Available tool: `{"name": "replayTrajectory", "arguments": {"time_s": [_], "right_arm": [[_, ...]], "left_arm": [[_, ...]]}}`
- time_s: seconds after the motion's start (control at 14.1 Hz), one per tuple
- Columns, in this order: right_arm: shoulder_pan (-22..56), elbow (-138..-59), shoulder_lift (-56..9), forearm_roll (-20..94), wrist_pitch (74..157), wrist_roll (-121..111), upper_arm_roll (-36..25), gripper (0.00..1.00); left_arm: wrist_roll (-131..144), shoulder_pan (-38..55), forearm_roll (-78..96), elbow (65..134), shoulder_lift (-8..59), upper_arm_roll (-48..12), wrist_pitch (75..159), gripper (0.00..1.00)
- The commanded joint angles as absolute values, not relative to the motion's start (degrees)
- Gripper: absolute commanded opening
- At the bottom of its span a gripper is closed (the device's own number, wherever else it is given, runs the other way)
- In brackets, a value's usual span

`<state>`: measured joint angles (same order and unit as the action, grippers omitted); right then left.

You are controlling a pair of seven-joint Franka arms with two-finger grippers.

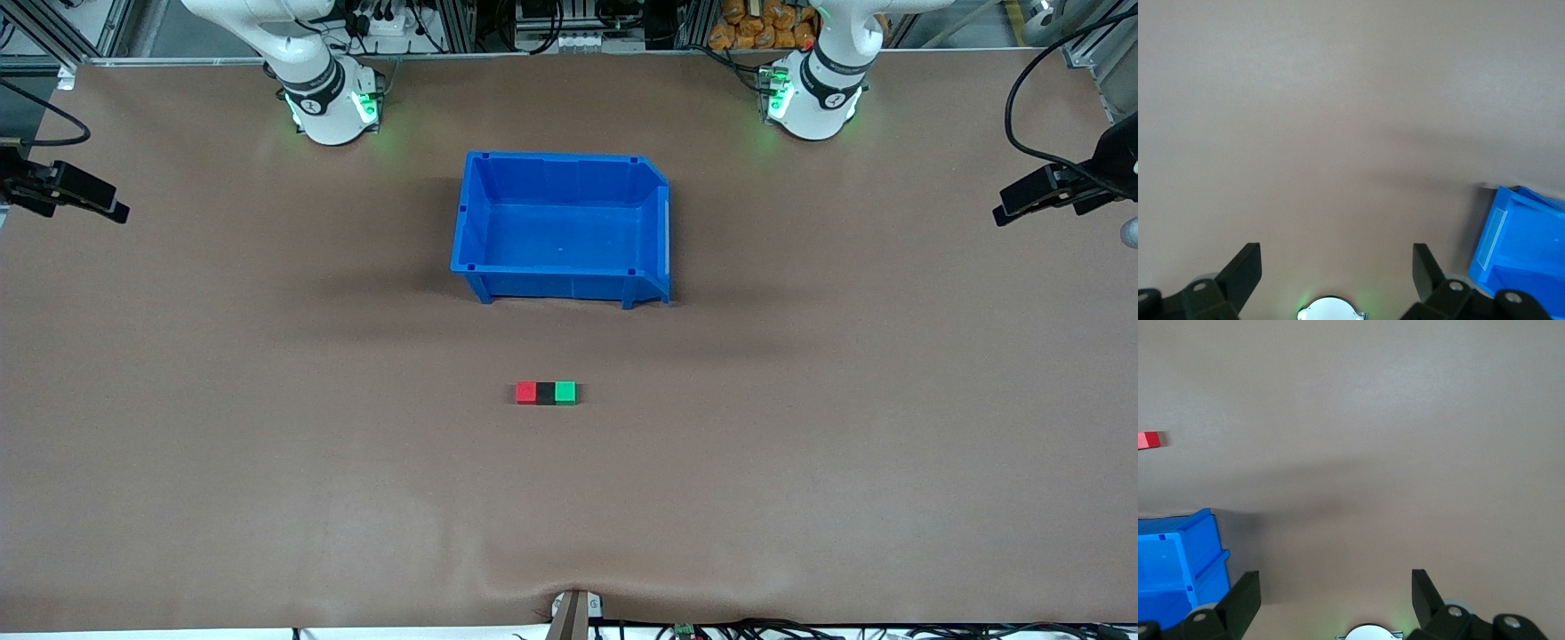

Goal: Attach green and red cubes to black cube

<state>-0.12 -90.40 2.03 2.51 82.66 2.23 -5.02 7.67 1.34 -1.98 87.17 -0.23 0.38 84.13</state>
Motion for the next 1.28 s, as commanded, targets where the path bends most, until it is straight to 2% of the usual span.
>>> {"name": "replayTrajectory", "arguments": {"time_s": [0.0,1.21], "right_arm": [[0.4,-89.1,1.1,2.1,82.3,3.5,-5.1,1.0],[0.9,-87.5,0.5,1.8,81.8,3.8,-5.2,1.0]], "left_arm": [[6.9,1.2,-3.2,86.2,-0.2,0.4,82.9,1.0],[6.5,1.8,-3.5,86.1,-0.5,-0.3,81.3,1.0]]}}
